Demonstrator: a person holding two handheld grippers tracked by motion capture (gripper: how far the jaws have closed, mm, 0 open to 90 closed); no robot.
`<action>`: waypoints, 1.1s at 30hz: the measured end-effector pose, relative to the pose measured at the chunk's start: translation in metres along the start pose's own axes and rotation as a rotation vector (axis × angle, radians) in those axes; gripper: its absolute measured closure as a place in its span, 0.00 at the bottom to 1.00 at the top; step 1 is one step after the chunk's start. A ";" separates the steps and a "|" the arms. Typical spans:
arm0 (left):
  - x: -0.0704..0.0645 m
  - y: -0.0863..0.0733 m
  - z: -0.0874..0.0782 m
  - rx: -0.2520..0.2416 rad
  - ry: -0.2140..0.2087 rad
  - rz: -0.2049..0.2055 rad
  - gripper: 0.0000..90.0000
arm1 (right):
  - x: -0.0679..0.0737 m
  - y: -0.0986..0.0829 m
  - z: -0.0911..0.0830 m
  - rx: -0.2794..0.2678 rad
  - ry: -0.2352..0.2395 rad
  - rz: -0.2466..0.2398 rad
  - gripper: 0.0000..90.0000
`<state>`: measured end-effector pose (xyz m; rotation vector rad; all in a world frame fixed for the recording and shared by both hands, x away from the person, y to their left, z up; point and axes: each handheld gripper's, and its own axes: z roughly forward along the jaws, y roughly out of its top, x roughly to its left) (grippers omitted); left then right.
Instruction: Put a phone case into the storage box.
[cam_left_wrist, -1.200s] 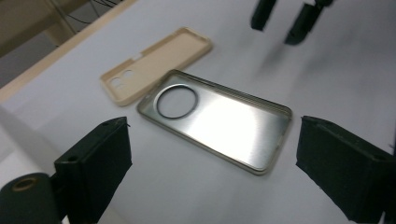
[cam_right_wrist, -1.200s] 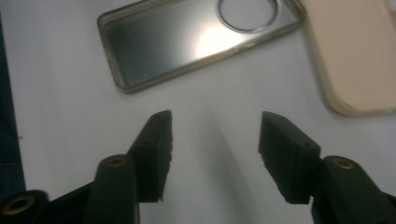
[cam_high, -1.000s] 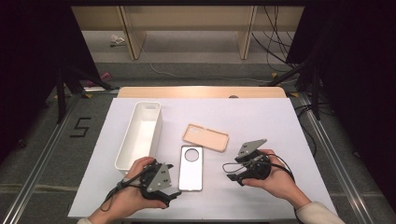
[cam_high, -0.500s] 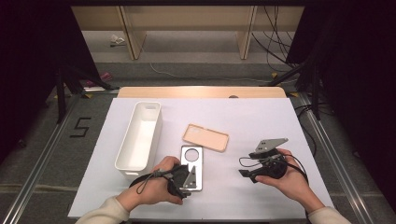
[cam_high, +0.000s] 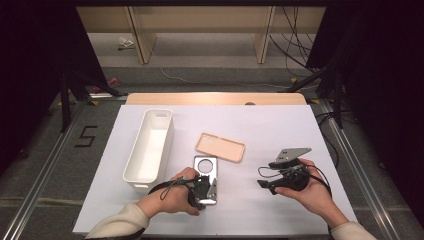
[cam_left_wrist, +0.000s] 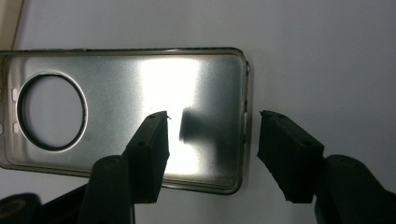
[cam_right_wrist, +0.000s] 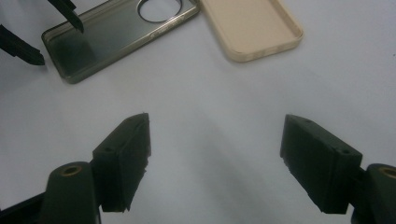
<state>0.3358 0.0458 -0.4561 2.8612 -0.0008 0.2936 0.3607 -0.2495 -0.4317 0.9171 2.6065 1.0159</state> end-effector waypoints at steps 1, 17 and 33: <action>0.000 0.000 0.000 0.000 0.000 0.004 0.48 | 0.000 0.000 0.000 -0.003 -0.003 0.004 0.27; 0.002 0.006 0.005 0.014 -0.048 0.006 0.59 | -0.006 -0.003 -0.014 -0.132 -0.059 0.078 0.19; 0.006 0.008 0.005 0.032 -0.086 0.016 0.69 | -0.008 -0.005 -0.017 -0.147 -0.056 0.094 0.19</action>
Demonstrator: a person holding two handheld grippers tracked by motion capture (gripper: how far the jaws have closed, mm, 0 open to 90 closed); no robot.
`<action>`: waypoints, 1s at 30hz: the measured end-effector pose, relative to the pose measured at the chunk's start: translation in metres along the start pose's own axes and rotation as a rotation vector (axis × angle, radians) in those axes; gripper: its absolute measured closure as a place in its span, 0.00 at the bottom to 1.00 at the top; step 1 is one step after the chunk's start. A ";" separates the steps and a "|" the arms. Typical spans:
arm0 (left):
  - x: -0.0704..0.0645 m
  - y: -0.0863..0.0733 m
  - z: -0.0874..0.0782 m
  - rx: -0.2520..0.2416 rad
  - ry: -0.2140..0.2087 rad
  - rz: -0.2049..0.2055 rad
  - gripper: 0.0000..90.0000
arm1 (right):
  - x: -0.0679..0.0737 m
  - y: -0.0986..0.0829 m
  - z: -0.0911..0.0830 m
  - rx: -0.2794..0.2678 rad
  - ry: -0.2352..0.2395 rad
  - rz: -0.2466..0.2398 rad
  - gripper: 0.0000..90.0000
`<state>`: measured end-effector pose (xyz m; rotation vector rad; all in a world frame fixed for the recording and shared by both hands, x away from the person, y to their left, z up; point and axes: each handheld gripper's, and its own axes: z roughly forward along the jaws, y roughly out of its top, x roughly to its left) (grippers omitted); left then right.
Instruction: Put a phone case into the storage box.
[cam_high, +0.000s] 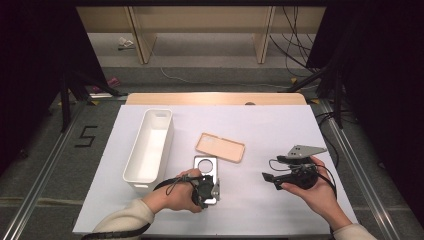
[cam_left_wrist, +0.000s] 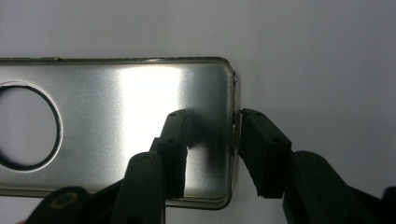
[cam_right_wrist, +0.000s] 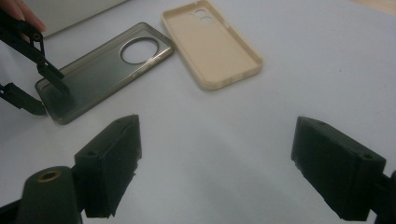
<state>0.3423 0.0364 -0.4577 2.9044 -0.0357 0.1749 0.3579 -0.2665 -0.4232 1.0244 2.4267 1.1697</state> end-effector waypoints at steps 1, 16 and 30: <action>0.001 0.000 0.000 0.010 -0.001 0.008 0.69 | 0.000 0.000 0.000 -0.001 0.000 0.002 0.19; 0.000 0.006 0.000 0.065 -0.031 0.020 0.76 | 0.000 0.000 0.000 -0.004 0.007 0.001 0.19; -0.008 0.007 -0.001 0.059 -0.009 0.050 0.93 | 0.001 0.000 0.001 0.003 0.014 0.001 0.19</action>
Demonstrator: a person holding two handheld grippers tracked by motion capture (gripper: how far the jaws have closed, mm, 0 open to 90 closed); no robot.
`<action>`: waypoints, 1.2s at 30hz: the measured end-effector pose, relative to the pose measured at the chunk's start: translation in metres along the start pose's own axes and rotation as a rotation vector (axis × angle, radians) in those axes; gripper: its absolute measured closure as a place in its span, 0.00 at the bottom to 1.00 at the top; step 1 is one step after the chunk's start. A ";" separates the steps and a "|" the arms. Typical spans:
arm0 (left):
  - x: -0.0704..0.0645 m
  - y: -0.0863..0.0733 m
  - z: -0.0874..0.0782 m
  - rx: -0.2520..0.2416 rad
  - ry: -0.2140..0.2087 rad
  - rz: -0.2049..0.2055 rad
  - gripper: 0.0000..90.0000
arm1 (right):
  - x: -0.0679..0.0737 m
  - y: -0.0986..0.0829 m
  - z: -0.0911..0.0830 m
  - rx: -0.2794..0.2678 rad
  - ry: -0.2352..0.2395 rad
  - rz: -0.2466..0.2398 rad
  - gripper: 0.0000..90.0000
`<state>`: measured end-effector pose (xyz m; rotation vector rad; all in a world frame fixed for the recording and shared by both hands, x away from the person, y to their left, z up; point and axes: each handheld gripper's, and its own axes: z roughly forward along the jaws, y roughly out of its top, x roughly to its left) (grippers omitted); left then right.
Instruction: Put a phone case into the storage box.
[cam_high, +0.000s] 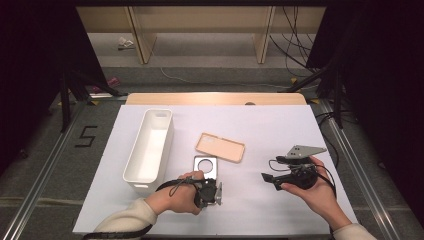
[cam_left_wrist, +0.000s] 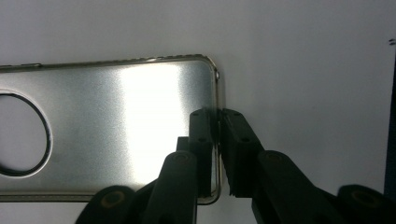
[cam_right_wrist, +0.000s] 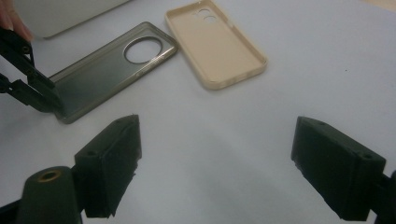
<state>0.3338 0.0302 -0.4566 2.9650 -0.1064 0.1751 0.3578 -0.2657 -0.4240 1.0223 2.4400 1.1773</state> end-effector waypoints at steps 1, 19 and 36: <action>-0.001 0.000 0.000 -0.001 0.008 0.005 0.94 | 0.000 0.000 0.000 0.000 0.000 -0.002 0.19; -0.016 -0.006 -0.001 -0.038 0.097 0.019 0.98 | 0.001 0.000 0.001 0.003 -0.006 0.002 0.19; -0.028 -0.005 -0.019 -0.196 0.223 -0.024 0.99 | 0.014 0.019 0.024 -0.013 0.017 0.100 0.25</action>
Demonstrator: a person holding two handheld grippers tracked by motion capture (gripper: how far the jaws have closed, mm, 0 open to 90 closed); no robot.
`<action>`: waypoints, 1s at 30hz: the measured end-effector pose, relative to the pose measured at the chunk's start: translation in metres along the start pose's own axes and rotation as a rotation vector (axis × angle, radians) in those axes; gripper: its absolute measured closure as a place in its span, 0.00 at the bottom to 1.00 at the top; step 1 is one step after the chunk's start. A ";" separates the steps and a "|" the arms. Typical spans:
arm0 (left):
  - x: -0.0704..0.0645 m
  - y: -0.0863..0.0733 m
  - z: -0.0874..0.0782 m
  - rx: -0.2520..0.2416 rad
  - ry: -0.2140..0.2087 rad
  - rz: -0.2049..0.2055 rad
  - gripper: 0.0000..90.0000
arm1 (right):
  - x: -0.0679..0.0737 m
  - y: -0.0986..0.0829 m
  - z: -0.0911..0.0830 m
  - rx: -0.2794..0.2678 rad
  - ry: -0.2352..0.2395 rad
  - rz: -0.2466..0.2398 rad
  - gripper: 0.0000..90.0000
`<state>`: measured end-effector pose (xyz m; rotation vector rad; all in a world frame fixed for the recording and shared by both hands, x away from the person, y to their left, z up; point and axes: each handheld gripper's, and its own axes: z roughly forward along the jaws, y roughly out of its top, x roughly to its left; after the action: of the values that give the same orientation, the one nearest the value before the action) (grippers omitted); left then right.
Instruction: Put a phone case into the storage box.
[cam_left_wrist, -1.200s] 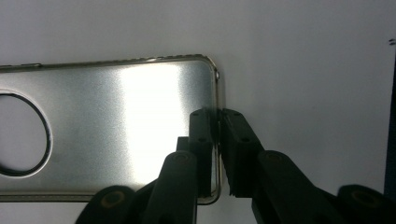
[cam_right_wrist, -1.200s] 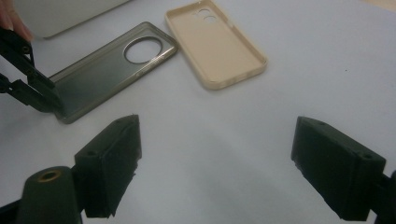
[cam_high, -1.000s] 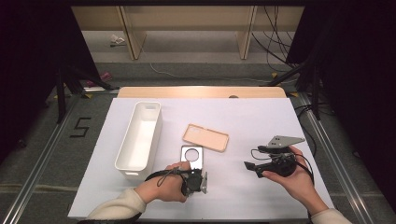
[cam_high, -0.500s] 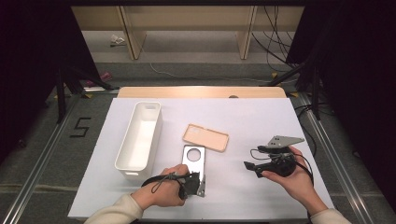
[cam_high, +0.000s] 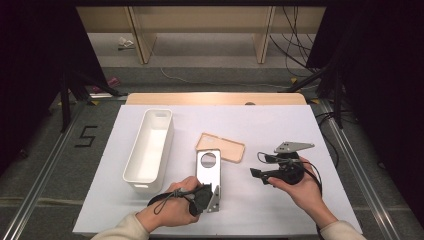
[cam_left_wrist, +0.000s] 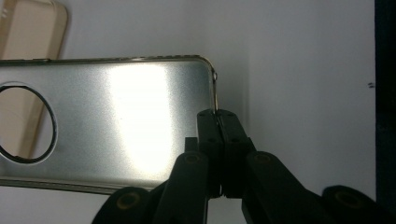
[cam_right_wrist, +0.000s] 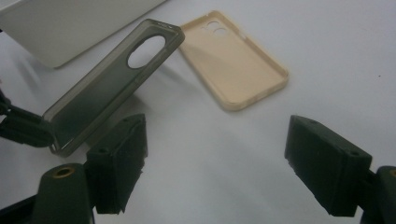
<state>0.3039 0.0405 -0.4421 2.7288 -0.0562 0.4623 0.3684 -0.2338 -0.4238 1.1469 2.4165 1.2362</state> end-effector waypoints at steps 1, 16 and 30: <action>-0.001 0.001 -0.001 -0.003 0.004 0.002 0.99 | 0.001 0.002 0.002 -0.001 0.003 -0.004 0.25; -0.002 0.004 -0.002 -0.113 0.086 -0.019 0.99 | 0.012 0.026 0.029 -0.041 0.063 0.054 0.26; -0.005 0.004 0.002 -0.136 0.083 -0.020 0.99 | 0.008 0.026 0.027 -0.053 0.063 0.070 0.26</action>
<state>0.2998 0.0360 -0.4440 2.5722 -0.0372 0.5449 0.3902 -0.2023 -0.4203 1.2046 2.3912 1.3695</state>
